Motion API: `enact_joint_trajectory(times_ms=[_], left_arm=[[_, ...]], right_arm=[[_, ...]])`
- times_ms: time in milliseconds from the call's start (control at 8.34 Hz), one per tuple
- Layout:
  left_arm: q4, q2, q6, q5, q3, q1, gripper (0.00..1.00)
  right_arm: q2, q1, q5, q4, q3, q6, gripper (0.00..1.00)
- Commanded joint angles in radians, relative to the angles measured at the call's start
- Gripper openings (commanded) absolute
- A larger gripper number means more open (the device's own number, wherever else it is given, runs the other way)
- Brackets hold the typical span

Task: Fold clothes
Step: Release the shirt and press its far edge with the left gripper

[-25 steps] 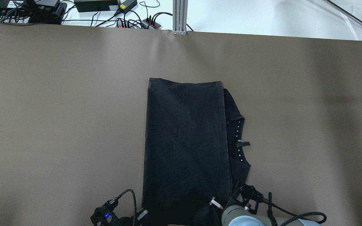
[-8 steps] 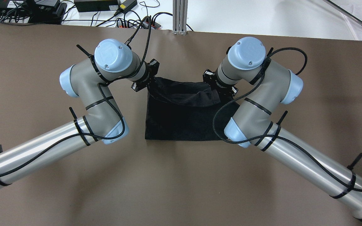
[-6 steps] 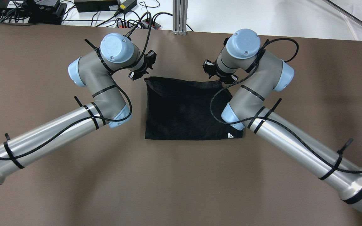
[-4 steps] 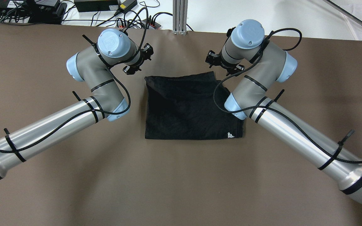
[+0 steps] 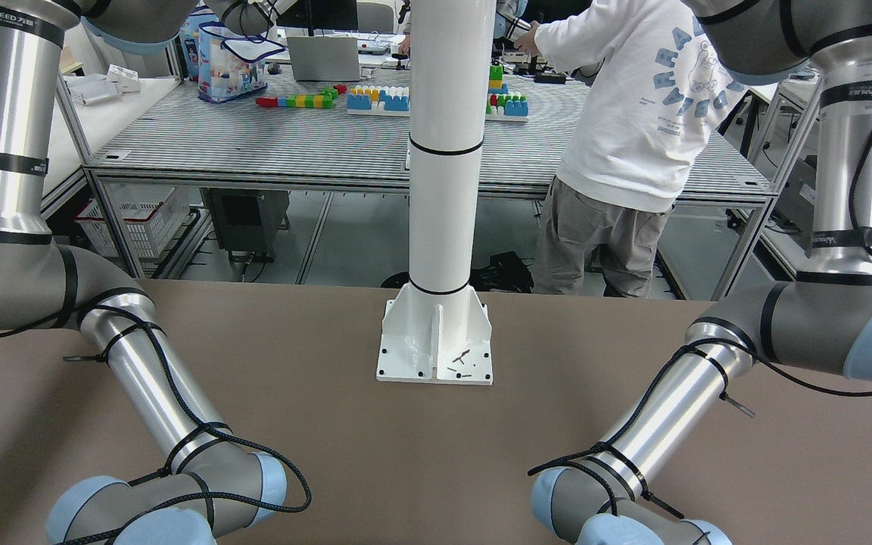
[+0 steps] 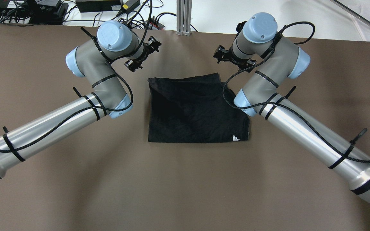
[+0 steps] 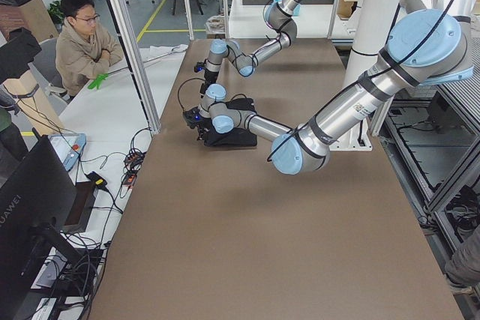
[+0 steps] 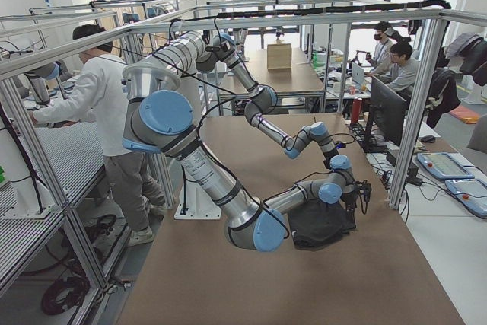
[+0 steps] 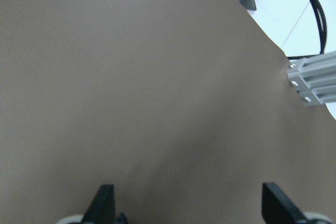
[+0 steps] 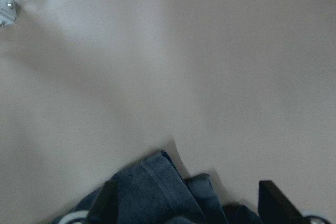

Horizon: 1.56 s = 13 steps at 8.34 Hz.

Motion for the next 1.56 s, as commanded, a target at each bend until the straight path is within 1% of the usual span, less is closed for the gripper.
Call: enact_joint_trajectory(times_ms=[0, 120, 240, 360, 480, 600, 719, 839, 959, 1199, 1439], left_arm=[[0.012, -0.008, 0.031, -0.068, -0.075, 0.032, 1.0], [0.007, -0.025, 0.013, -0.04, -0.073, 0.076, 1.0], [-0.019, -0.03, 0.0, 0.058, -0.072, 0.136, 1.0], [-0.055, -0.039, -0.001, 0.107, -0.064, 0.184, 1.0], [-0.08, -0.068, -0.003, 0.132, -0.019, 0.205, 1.0], [-0.229, -0.106, -0.009, 0.189, 0.118, 0.225, 1.0], [-0.337, -0.129, -0.011, 0.206, 0.229, 0.229, 1.0], [-0.341, -0.187, -0.009, 0.209, 0.314, 0.224, 1.0], [-0.346, -0.212, -0.009, 0.211, 0.371, 0.209, 1.0], [-0.387, -0.212, -0.001, 0.189, 0.439, 0.129, 1.0], [-0.387, -0.212, 0.041, 0.174, 0.466, 0.095, 1.0]], right_arm=[[-0.006, 0.001, 0.001, 0.0, 0.003, -0.019, 0.94], [-0.01, 0.001, 0.001, 0.0, 0.005, -0.02, 0.94], [-0.013, 0.001, 0.001, 0.0, 0.006, -0.02, 0.94], [-0.015, 0.001, 0.001, 0.0, 0.008, -0.02, 0.94], [-0.021, 0.001, 0.001, 0.0, 0.01, -0.02, 0.94], [-0.035, 0.001, 0.001, 0.0, 0.01, -0.023, 0.94], [-0.042, 0.001, 0.001, 0.0, 0.013, -0.023, 0.94], [-0.05, 0.001, 0.001, 0.0, 0.013, -0.023, 0.94], [-0.059, 0.001, 0.001, 0.002, 0.014, -0.023, 0.94], [-0.067, 0.001, 0.001, 0.008, 0.014, -0.023, 0.94], [-0.072, 0.001, 0.001, 0.008, 0.014, -0.023, 0.94]])
